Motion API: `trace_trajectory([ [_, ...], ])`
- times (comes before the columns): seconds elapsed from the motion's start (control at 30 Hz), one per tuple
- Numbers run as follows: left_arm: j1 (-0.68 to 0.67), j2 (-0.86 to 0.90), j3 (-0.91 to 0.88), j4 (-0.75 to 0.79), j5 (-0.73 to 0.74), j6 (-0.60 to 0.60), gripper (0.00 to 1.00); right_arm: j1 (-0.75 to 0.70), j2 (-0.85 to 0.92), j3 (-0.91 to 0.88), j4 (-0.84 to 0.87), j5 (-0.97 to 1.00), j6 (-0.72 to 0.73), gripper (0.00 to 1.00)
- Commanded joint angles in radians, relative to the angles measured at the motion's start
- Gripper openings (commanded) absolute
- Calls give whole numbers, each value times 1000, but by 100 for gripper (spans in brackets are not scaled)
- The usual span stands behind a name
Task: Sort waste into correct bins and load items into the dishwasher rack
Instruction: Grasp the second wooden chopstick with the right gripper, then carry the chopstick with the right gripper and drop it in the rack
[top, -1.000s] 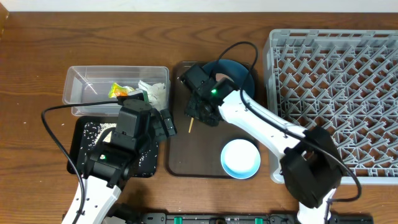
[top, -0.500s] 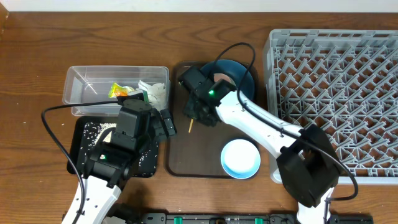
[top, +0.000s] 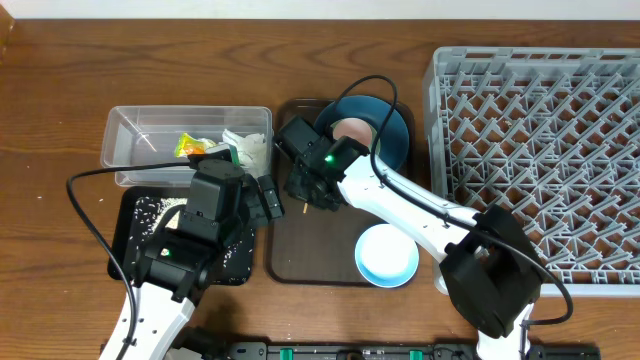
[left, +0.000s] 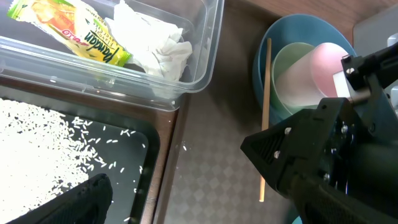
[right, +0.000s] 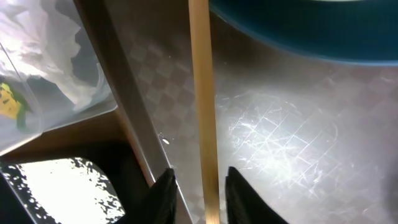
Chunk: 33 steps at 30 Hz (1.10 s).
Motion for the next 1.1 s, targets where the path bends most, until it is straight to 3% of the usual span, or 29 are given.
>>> trace_trajectory([
  [0.0,5,3,4,4,-15,-9,95,5,11,14,-6,14,6,21],
  [0.1,5,3,4,4,-15,-9,95,5,11,14,-23,-7,6,16],
  [0.2,5,3,4,4,-15,-9,95,0,10,14,-25,-32,6,2],
  [0.57,5,3,4,4,-15,-9,95,-21,-10,16,-25,-61,-24,1],
  [0.77,5,3,4,4,-15,-9,95,-42,-104,16,-24,-61,-156,1],
  [1.07,5,3,4,4,-15,-9,95,-115,-339,16,-66,-57,-516,1],
])
